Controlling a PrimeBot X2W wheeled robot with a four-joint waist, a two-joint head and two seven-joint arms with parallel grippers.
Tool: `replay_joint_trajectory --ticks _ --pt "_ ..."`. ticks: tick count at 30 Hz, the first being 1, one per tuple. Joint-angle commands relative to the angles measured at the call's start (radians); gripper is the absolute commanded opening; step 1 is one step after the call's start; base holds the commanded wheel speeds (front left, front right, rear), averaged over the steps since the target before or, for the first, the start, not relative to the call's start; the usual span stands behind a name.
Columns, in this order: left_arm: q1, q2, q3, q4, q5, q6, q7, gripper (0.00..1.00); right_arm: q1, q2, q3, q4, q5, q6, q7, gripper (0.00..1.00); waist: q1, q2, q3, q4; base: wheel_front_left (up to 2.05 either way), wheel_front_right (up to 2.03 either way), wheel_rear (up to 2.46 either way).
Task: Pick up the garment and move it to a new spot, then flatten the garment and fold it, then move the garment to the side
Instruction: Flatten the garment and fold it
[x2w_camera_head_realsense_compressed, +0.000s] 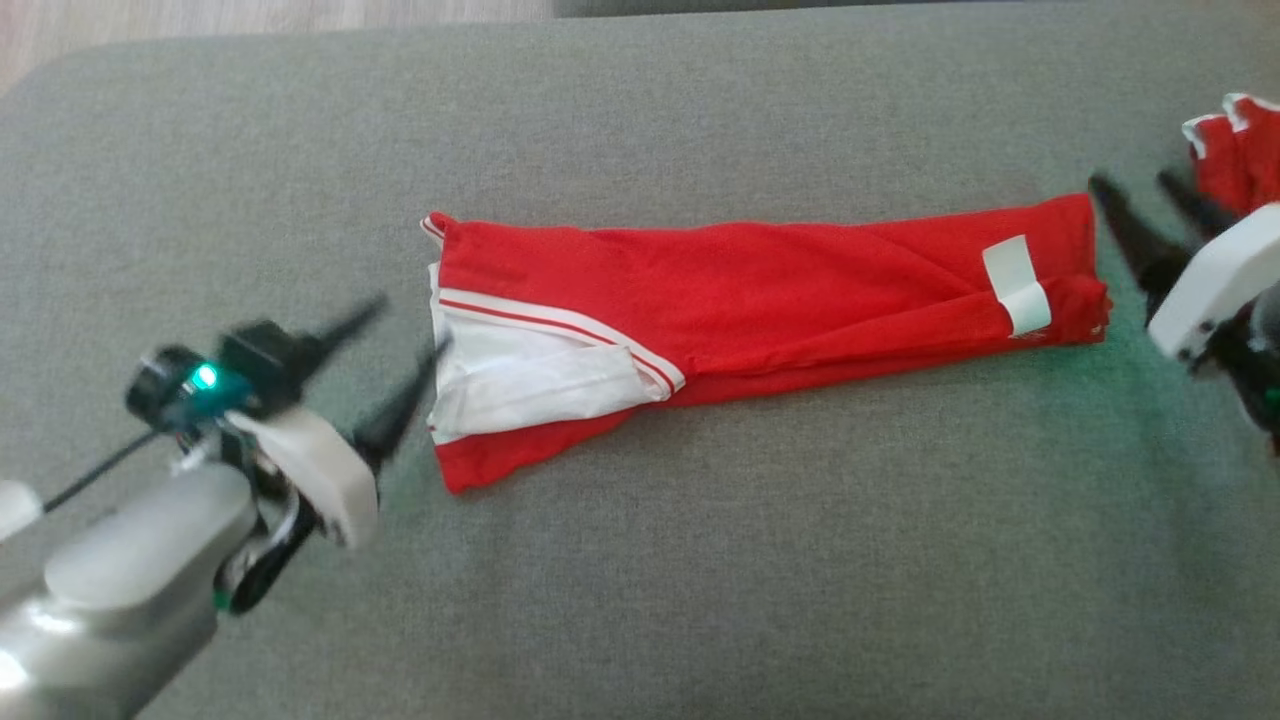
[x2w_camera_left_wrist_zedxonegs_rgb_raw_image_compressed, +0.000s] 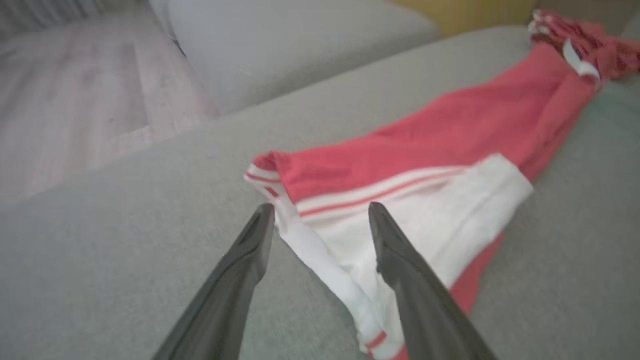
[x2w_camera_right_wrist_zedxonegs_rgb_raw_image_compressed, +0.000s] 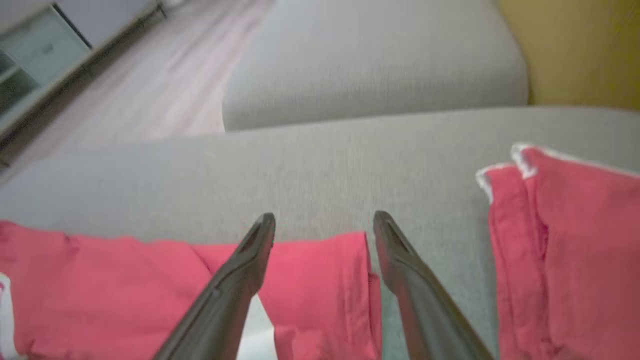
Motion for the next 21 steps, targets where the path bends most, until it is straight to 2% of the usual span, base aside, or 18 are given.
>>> replay_joint_trajectory --ticks 1,6,10,14,15,16,21 --pt "-0.032 0.023 0.084 -0.006 -0.016 0.031 -0.05 1.0 0.007 -0.005 -0.018 -0.055 -0.019 -0.001 -0.046 1.0 -0.0001 0.0 -0.008 0.0 0.0 0.0 0.0" --pt "0.008 -0.011 0.266 -0.029 -0.034 0.16 -0.126 1.0 0.033 0.071 -0.101 -0.146 -0.098 -0.001 -0.234 1.0 -0.0001 0.0 -0.035 -0.007 0.0 0.0 0.0" --pt "0.123 -0.084 0.526 -0.154 0.073 0.226 -0.127 1.0 0.086 0.159 -0.176 -0.193 -0.155 -0.001 -0.354 1.0 -0.0001 0.0 -0.055 -0.006 0.0 0.0 0.0" --pt "0.288 -0.187 0.723 -0.241 0.216 0.217 -0.128 1.0 0.163 0.239 -0.197 -0.224 -0.267 -0.001 -0.448 1.0 -0.0001 0.0 -0.073 -0.009 0.0 0.0 0.0" --pt "0.326 -0.214 0.761 -0.254 0.249 0.205 -0.128 1.0 0.184 0.262 -0.2 -0.228 -0.296 -0.001 -0.464 1.0 -0.0001 0.0 -0.075 -0.011 0.0 0.0 0.0" --pt "0.326 -0.214 0.761 -0.254 0.249 0.205 -0.128 1.0 0.184 0.262 -0.2 -0.228 -0.296 -0.001 -0.464 1.0 -0.0001 0.0 -0.075 -0.011 0.0 0.0 0.0" --pt "0.479 -0.341 0.883 -0.255 0.401 0.12 -0.128 1.0 0.285 0.378 -0.231 -0.215 -0.422 -0.001 -0.505 1.0 -0.0001 0.0 -0.088 -0.018 0.0 0.0 0.0"
